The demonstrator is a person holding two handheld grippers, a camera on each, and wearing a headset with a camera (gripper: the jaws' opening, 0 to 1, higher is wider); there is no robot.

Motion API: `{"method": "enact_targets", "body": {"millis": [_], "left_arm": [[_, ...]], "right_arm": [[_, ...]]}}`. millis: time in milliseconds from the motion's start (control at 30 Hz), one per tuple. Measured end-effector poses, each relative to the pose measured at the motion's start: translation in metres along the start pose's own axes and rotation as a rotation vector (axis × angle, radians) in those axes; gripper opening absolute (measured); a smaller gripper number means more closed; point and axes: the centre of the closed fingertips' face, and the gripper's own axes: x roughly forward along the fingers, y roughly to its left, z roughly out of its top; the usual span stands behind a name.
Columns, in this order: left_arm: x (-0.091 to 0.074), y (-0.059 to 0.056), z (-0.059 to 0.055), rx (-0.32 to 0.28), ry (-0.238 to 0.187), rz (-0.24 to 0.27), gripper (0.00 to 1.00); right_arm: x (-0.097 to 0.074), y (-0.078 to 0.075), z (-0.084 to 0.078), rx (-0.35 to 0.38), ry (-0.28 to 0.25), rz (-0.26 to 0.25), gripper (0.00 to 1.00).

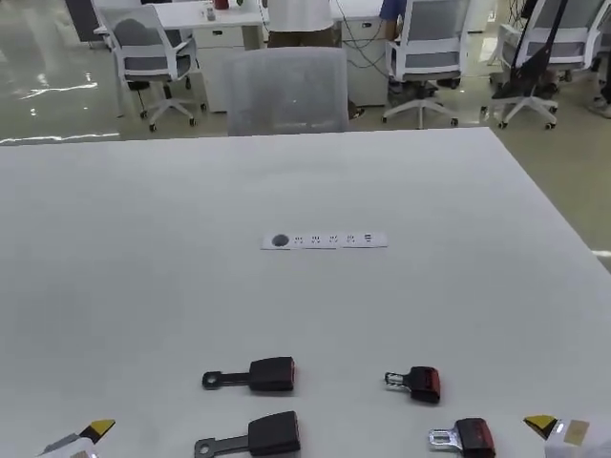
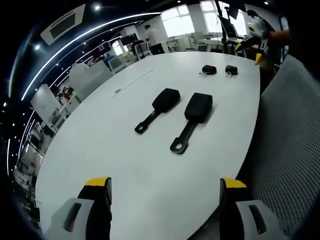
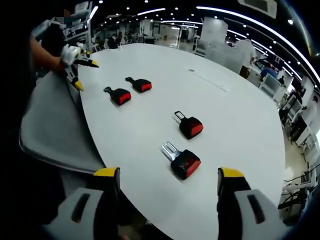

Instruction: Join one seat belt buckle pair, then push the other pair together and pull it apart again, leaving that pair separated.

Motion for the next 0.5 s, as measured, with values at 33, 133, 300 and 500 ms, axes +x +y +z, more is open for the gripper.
{"method": "enact_targets", "body": {"millis": [33,133,300,500], "left_arm": [[0.0,-0.001,0.0,0.006,0.003,0.0,0.9],[0.0,-0.001,-0.001,0.004,0.011,-0.003,0.89],[-0.003,0.003,0.001,0.012,0.012,0.02,0.84],[-0.006,0.006,0.005,-0.005,0.004,0.031,0.84]], "right_arm": [[0.001,0.0,0.002,0.003,-0.007,0.002,0.81],[0.002,-0.002,0.005,0.0,-0.013,-0.001,0.81],[0.004,-0.006,0.009,-0.007,-0.021,-0.017,0.81],[0.007,-0.01,0.006,-0.042,-0.006,-0.015,0.75]]}}
